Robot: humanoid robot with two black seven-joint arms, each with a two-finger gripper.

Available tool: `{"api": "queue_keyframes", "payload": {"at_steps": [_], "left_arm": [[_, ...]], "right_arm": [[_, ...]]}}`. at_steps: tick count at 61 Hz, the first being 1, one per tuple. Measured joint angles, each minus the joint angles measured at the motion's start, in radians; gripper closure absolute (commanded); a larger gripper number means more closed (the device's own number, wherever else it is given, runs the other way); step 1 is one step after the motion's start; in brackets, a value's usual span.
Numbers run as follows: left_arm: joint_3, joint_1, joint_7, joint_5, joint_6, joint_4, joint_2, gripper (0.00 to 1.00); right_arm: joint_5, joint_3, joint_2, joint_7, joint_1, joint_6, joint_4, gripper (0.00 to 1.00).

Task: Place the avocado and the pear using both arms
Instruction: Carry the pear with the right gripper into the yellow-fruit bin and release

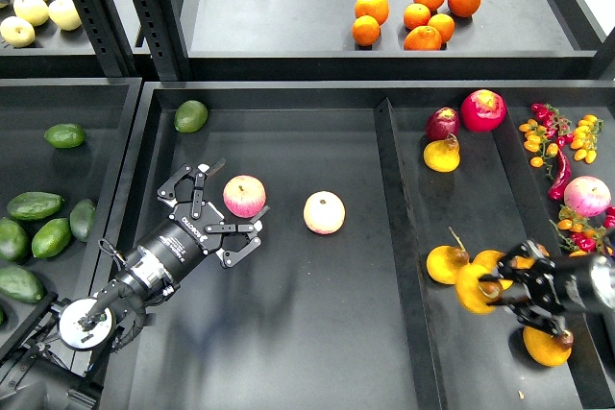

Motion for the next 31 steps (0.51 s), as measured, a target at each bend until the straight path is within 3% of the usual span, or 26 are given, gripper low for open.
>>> {"api": "queue_keyframes", "payload": {"at_steps": [14, 31], "left_arm": [[0.0, 0.0, 0.0, 0.0, 0.0, 0.0, 0.0, 0.01], [0.001, 0.0, 0.0, 0.0, 0.0, 0.0, 0.0, 0.01]], "right_arm": [[-0.007, 0.003, 0.015, 0.0, -0.07, 0.0, -0.035, 0.93], [-0.008, 0.008, 0.062, 0.0, -0.087, 0.0, -0.089, 0.84]]}}
